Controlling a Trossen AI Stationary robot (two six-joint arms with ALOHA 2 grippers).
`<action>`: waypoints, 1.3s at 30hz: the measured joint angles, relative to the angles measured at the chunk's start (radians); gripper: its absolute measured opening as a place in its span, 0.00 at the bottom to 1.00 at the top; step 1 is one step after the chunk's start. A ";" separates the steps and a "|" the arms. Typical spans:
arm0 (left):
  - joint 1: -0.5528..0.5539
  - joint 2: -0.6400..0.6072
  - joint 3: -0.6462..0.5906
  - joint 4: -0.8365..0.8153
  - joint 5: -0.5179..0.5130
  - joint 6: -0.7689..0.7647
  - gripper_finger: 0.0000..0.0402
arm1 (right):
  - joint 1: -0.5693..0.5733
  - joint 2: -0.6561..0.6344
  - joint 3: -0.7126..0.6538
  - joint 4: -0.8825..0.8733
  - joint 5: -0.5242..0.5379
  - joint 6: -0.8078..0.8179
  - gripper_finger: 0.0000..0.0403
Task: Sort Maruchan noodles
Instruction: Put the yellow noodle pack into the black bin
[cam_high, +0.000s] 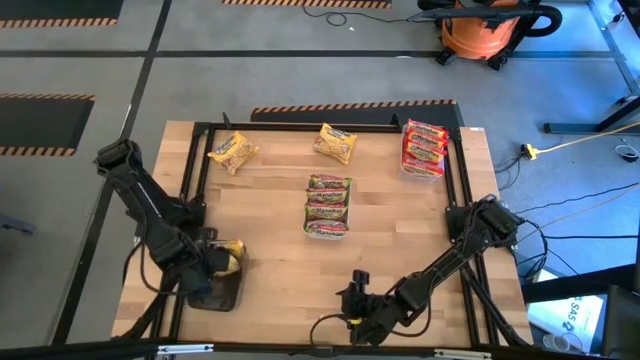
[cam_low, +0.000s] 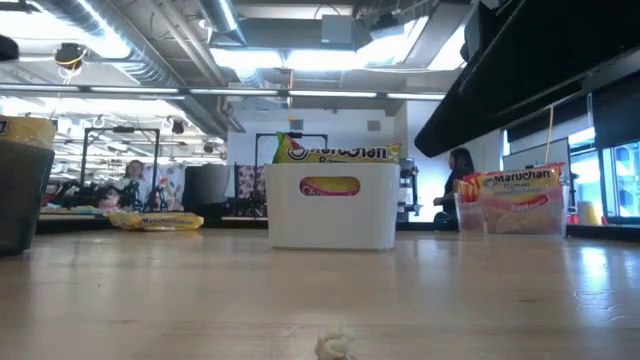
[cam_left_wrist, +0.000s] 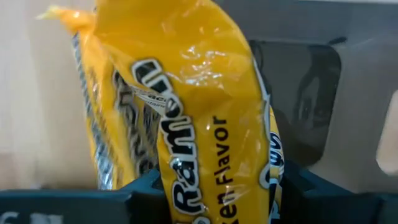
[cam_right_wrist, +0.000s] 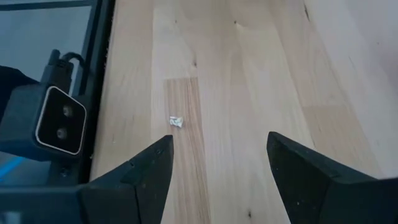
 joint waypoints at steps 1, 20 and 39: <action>0.009 0.000 -0.014 0.025 0.000 0.018 0.36 | 0.000 0.000 0.000 0.005 0.001 -0.005 0.59; 0.088 0.027 -0.092 0.145 -0.071 0.097 0.46 | 0.000 -0.001 0.000 0.025 0.002 -0.004 0.59; 0.091 0.056 -0.005 0.042 -0.055 0.004 0.54 | 0.001 -0.001 0.000 0.035 -0.005 -0.031 0.59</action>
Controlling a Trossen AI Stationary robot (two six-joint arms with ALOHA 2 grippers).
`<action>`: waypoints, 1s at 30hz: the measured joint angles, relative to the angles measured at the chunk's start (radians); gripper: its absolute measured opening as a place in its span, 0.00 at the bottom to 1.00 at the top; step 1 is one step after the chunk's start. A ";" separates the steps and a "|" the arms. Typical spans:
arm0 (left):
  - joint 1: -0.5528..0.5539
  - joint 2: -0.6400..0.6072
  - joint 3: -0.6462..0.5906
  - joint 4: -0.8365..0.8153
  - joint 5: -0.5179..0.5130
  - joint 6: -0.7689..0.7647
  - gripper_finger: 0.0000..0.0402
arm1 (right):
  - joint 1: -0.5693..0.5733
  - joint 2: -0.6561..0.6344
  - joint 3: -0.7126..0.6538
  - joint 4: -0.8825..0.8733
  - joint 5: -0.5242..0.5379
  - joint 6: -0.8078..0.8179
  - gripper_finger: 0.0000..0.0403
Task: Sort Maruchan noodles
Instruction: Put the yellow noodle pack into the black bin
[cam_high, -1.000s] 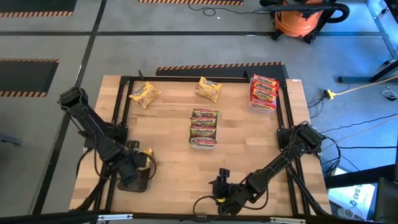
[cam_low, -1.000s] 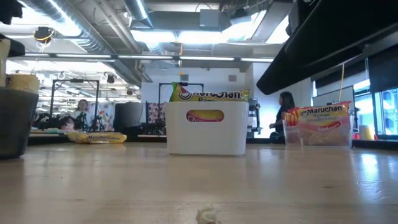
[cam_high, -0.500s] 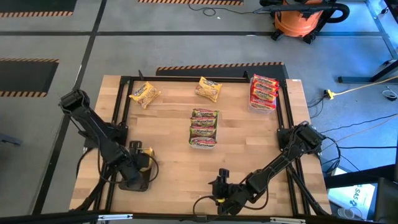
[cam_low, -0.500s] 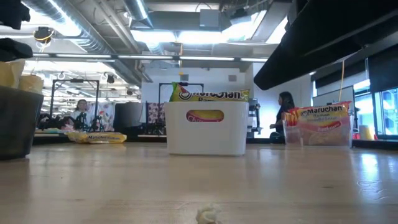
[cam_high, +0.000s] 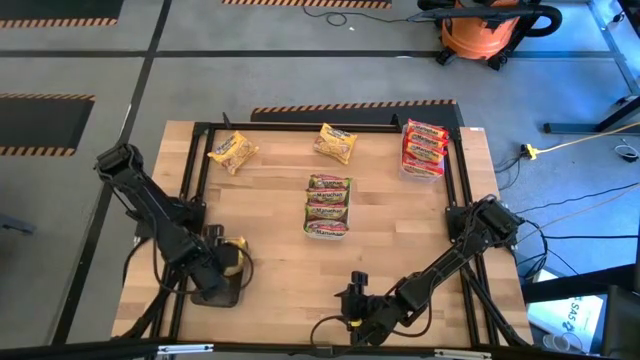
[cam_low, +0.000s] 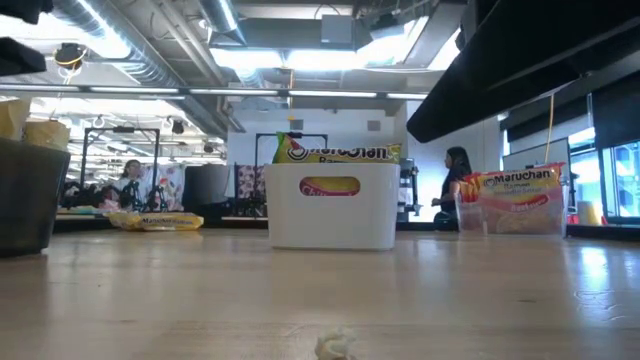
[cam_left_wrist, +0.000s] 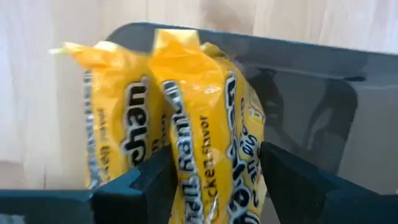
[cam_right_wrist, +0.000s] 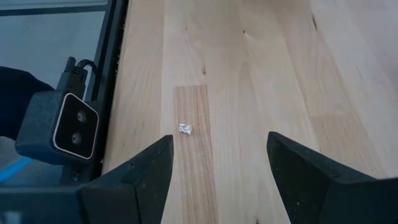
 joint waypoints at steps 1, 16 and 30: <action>0.000 -0.001 0.007 -0.014 -0.018 -0.012 0.54 | 0.000 0.000 0.000 0.000 0.000 -0.001 0.59; 0.123 -0.008 0.270 -0.110 -0.054 -0.186 0.53 | 0.000 -0.026 -0.002 -0.047 -0.069 -0.030 0.59; 0.764 0.010 0.314 -0.295 -0.259 0.029 0.53 | -0.025 -0.035 -0.198 0.168 -0.011 0.004 0.59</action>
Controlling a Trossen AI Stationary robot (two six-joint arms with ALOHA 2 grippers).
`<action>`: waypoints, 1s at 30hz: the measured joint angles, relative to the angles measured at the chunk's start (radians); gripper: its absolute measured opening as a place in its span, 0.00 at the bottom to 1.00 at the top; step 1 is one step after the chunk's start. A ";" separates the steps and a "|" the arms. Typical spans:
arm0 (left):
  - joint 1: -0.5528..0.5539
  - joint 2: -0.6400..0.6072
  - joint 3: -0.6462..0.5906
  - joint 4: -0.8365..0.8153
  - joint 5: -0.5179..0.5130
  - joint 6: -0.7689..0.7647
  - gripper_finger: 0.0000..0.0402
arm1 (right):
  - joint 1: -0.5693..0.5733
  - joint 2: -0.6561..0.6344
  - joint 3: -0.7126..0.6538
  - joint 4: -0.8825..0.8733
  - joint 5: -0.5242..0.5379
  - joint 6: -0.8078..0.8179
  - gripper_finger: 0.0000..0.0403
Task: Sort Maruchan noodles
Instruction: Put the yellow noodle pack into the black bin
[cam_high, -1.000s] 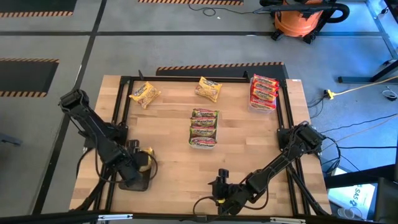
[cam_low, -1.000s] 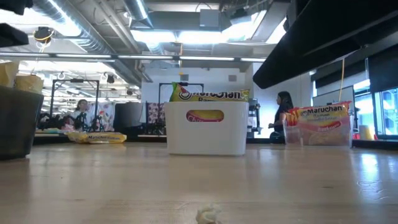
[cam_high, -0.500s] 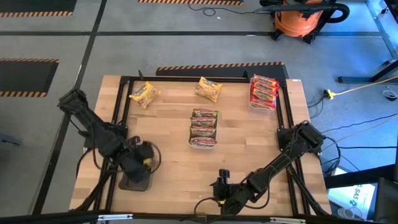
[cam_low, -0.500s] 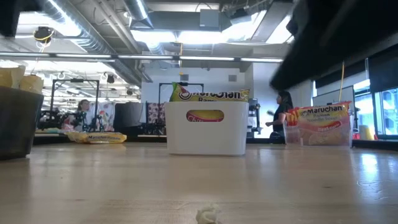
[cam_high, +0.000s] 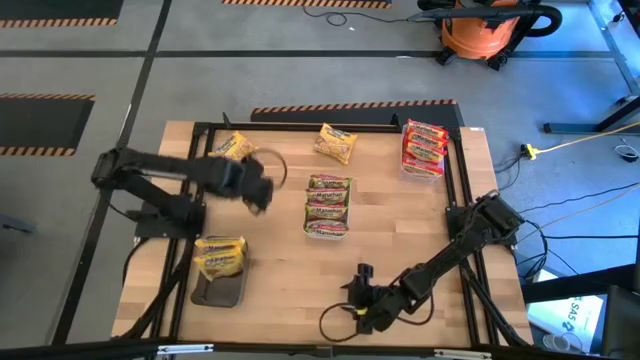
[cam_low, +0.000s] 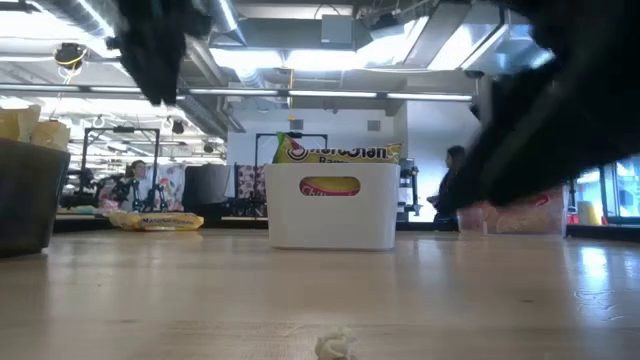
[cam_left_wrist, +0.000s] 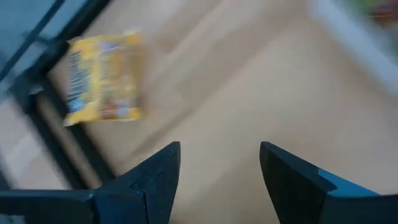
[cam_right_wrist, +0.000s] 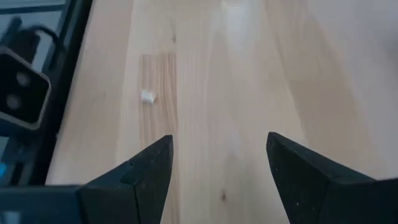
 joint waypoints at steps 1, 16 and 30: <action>0.066 0.002 -0.017 0.002 0.002 0.035 0.53 | 0.001 0.000 -0.024 0.031 -0.004 0.008 0.59; 0.761 0.030 -0.295 0.440 0.009 0.441 0.53 | 0.000 0.001 -0.164 0.231 0.025 0.020 0.59; 0.863 0.315 -0.292 0.491 -0.016 0.518 0.53 | -0.001 0.002 -0.165 0.250 0.046 0.019 0.59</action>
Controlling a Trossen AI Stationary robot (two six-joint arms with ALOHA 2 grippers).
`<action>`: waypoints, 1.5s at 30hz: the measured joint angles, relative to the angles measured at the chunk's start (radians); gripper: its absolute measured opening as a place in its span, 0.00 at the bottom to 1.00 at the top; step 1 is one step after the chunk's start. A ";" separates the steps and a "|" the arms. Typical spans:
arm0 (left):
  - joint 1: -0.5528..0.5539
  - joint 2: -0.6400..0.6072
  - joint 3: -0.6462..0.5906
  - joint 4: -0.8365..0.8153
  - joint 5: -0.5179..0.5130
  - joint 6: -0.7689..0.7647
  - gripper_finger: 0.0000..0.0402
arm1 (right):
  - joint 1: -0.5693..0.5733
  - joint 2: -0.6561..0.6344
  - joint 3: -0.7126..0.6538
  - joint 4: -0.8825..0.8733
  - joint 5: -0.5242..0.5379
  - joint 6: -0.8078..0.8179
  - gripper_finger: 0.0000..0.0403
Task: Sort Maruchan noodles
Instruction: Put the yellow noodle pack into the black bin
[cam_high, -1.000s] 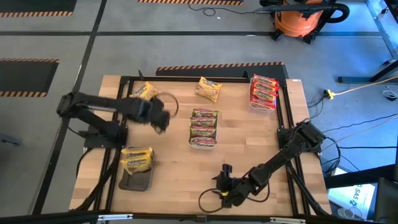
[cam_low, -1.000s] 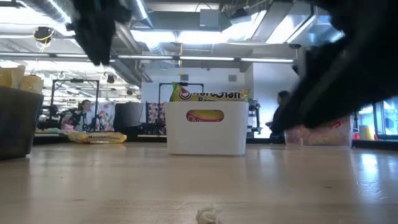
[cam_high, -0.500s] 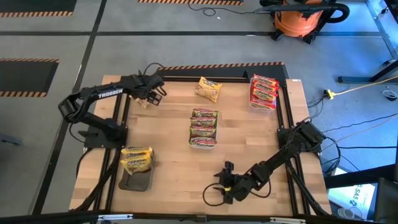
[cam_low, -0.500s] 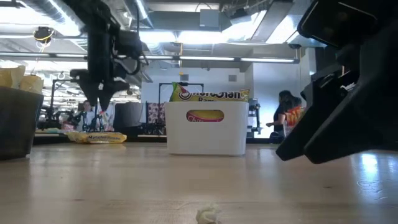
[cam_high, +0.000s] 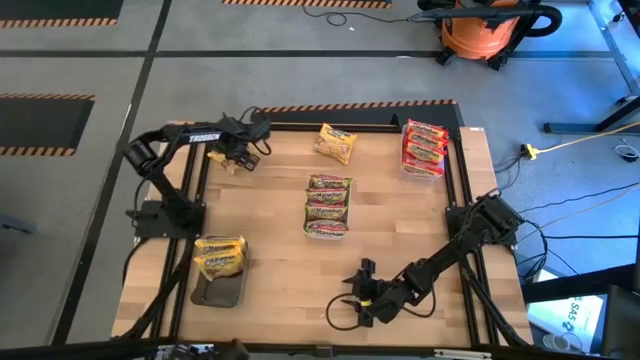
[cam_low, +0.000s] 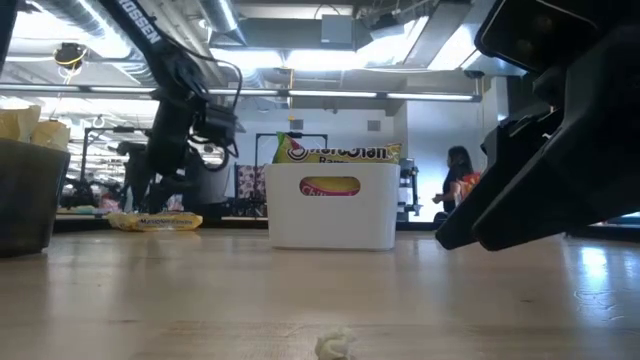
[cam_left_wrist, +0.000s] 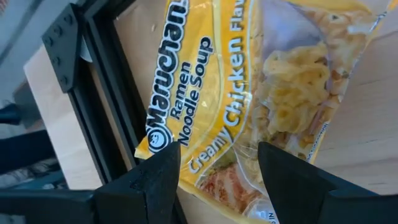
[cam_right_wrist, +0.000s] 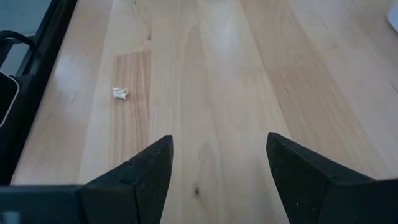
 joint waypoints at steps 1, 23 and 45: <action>-0.006 0.007 0.001 -0.002 -0.004 0.000 0.53 | 0.000 0.000 0.000 0.001 0.000 0.000 0.59; -0.385 -0.050 0.017 -0.065 0.445 0.000 0.53 | 0.000 0.001 0.000 0.009 -0.029 0.000 0.59; -0.515 -0.102 -0.045 0.026 0.267 -0.080 0.53 | 0.000 0.001 0.000 0.037 -0.077 0.004 0.59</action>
